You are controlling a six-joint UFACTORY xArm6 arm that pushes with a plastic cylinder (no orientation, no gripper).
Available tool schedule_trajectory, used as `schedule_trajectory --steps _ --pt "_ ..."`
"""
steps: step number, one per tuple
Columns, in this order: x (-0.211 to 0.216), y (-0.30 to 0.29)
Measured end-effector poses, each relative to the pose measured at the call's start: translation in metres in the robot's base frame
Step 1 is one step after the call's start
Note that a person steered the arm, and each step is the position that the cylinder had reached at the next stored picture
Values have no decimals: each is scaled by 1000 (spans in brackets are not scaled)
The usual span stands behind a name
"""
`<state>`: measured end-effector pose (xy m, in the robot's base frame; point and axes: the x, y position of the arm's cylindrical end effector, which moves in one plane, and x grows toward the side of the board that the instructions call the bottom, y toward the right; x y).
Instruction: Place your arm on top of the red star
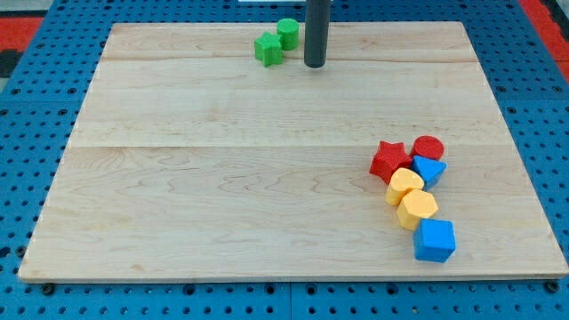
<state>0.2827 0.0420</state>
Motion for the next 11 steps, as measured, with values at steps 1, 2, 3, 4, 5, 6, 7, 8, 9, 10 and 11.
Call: schedule_trajectory --steps 1,2,3,4,5,6,7,8,9,10,11 --pt "0 -1" --pt "6 -1" --pt "7 -1" --pt "36 33" --pt "51 72" --pt "51 95" --pt "51 104" --pt "48 105" --pt "45 105" --pt "40 105" --pt "35 105"
